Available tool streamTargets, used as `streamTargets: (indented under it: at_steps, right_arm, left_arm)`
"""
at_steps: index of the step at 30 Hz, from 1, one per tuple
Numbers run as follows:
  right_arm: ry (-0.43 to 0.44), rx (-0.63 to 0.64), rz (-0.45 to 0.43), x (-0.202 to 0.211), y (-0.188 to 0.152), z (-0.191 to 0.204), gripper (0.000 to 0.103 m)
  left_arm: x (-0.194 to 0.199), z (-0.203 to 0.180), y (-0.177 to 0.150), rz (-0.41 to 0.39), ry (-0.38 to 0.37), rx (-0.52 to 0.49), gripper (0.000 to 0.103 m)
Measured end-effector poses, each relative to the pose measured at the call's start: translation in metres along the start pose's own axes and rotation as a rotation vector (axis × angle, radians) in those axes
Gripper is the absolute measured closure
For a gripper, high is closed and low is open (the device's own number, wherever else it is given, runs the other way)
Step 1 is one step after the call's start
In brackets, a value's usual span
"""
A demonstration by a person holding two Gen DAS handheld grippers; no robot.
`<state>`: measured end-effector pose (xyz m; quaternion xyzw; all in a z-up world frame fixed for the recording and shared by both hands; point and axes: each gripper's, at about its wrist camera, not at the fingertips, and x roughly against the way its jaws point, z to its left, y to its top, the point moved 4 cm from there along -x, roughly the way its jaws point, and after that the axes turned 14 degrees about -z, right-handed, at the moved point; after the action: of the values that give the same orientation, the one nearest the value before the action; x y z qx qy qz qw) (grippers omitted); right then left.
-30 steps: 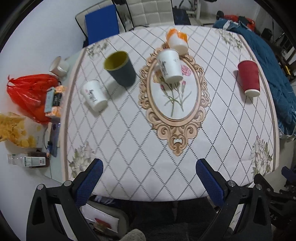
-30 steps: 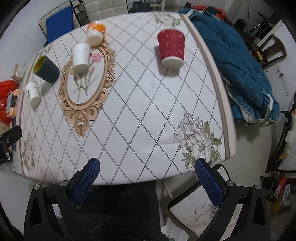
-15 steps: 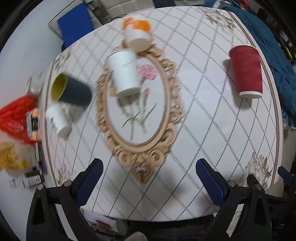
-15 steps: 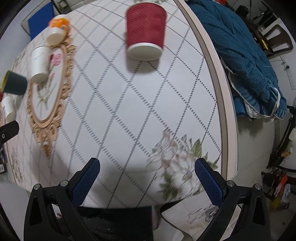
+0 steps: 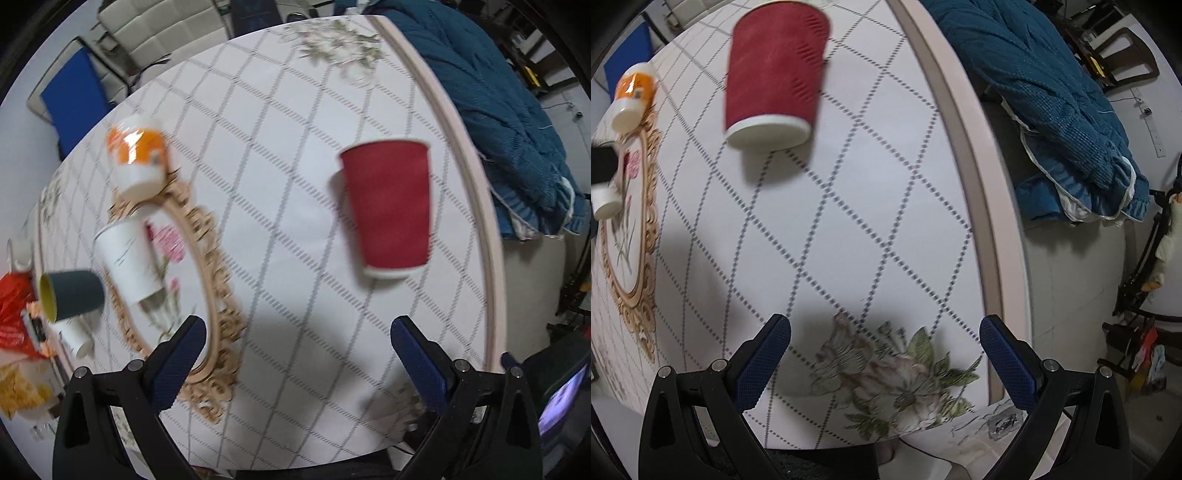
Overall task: Flip cup upside down
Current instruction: 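Move the right tool toward the red ribbed cup and close around it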
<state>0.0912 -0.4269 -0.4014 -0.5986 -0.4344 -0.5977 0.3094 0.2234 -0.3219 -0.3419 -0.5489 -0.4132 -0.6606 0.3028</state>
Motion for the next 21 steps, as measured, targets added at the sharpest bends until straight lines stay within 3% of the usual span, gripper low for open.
streamTargets:
  at_steps: [12, 21]
  right_arm:
    - [-0.05, -0.016, -0.022, -0.014, 0.032, -0.034, 0.0]
    - [-0.071, -0.026, -0.02, -0.024, 0.044, -0.045, 0.0]
  left_arm:
    - [-0.039, -0.036, 0.05, 0.059, -0.052, -0.021, 0.001]
    - [-0.076, -0.061, 0.063, 0.109, -0.047, -0.081, 0.0]
